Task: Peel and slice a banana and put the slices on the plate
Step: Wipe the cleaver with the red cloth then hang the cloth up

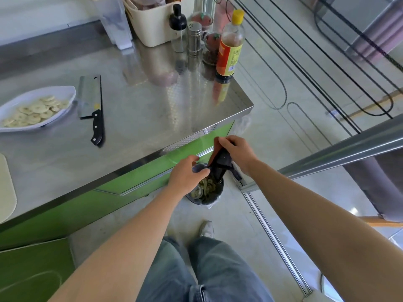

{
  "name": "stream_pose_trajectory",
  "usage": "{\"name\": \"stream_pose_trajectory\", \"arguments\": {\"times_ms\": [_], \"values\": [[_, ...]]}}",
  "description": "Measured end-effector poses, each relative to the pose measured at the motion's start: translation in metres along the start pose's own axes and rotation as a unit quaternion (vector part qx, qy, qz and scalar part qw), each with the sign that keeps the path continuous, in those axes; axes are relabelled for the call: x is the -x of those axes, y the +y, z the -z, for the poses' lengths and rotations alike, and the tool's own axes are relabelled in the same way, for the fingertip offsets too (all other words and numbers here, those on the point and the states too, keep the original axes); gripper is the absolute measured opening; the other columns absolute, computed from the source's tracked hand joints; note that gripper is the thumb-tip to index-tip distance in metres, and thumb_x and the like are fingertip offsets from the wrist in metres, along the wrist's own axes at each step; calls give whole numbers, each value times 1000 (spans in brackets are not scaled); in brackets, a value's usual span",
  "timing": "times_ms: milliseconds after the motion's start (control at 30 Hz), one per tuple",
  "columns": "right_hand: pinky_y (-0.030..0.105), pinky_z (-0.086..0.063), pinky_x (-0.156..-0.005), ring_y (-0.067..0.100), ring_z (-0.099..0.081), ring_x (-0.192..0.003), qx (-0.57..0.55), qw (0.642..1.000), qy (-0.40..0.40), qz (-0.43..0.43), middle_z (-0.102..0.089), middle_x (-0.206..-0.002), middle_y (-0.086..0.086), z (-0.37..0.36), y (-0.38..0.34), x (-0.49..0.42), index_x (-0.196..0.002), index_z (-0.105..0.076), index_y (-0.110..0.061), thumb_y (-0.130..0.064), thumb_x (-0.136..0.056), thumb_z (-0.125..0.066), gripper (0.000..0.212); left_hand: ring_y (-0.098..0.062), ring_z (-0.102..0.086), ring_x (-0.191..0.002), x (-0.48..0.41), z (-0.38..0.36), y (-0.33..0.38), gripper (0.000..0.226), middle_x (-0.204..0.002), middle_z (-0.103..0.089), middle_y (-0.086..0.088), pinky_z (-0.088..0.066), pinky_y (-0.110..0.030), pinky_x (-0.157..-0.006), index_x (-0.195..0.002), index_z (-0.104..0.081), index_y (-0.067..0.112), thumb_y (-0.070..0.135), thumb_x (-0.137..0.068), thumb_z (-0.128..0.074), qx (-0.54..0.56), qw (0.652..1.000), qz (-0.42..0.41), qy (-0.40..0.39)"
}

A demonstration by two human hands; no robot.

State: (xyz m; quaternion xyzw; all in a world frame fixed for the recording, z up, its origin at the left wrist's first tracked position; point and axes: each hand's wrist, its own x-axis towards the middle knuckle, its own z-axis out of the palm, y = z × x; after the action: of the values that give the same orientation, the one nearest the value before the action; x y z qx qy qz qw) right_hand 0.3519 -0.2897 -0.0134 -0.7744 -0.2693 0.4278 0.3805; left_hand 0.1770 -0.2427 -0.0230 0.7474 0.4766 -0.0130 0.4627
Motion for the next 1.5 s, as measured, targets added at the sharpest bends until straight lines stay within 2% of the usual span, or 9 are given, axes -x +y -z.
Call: {"name": "stream_pose_trajectory", "arguments": {"times_ms": [67, 167, 333, 500, 800, 967, 1167, 1333, 1500], "values": [[44, -54, -85, 29, -64, -87, -91, 991, -97, -30, -67, -88, 10, 0, -6, 3, -90, -66, -17, -29, -87, -65, 13, -22, -48, -127, 1, -2, 10, 82, -141, -48, -1, -40, -31, -94, -144, -36, 18, 42, -77, -76, 25, 999, 2, -35], [39, -53, -86, 24, -64, -82, -170, 960, -209, -76, -67, -89, 12, 4, -15, 11, -96, -64, -8, -12, -86, -65, 11, -25, -63, -98, 0, -3, 15, 31, -97, -66, 0, -37, -20, -59, -110, -60, 17, 31, -85, -69, -18, 999, -23, 23], [31, -50, -83, 15, -64, -80, 11, 997, -76, 0, -69, -87, 3, 18, -4, 5, -90, -68, -17, -27, -72, -80, 23, -30, -64, -97, -2, 13, 2, 21, -101, -72, -12, -44, -32, -74, -104, -71, 9, 19, -93, -57, -36, 998, -33, 34], [24, -45, -70, 21, -58, -80, 342, 936, -87, 13, -69, -92, 9, 25, 4, -2, -98, -71, -12, -18, -73, -74, 25, -31, -63, -100, -4, 24, -7, 25, -109, -70, -14, -48, -35, -79, -111, -70, 9, 13, -96, -50, -9, 991, -15, 129], [28, -44, -63, 25, -56, -74, 317, 948, 8, 8, -62, -81, 9, 24, 1, -5, -90, -69, -7, -23, -82, -63, 19, -34, -63, -77, -3, 24, 2, 29, -82, -69, -17, -43, -33, -60, -82, -67, 5, 27, -95, -53, -113, 988, -5, 102], [30, -41, -53, 22, -51, -59, 109, 990, -28, -83, -55, -67, 9, 14, -9, -5, -85, -62, -3, -21, -81, -68, 20, -26, -42, -66, -6, 17, 8, 38, -59, -44, -7, -29, -33, -62, -59, -40, 12, 19, -95, -50, 79, 991, 61, 85], [29, -53, -64, 22, -64, -65, -133, 969, -180, -103, -68, -78, 10, -7, -35, 13, -97, -64, -4, -26, -94, -51, 26, -24, -70, -93, 9, 14, 20, 29, -99, -73, -8, -57, -32, -78, -105, -65, 16, 38, -87, -65, 372, 923, 54, -76], [21, -49, -65, 20, -59, -87, -9, 994, -102, 23, -61, -110, 12, 2, -34, 12, -123, -57, -8, 10, -83, -42, 46, -14, -55, -71, 18, 28, 15, 17, -75, -60, 0, -39, -25, -62, -85, -61, 15, 7, -93, -49, 374, 918, 97, 85], [32, -43, -93, 23, -49, -117, 141, 946, -293, 15, -46, -134, 5, -13, -25, 23, -138, -40, -22, -3, -72, -65, 73, -14, -50, -70, 35, 46, 22, 23, -73, -58, -2, -38, -29, -69, -85, -57, 14, 8, -89, -36, 522, 845, 112, 10]]}}
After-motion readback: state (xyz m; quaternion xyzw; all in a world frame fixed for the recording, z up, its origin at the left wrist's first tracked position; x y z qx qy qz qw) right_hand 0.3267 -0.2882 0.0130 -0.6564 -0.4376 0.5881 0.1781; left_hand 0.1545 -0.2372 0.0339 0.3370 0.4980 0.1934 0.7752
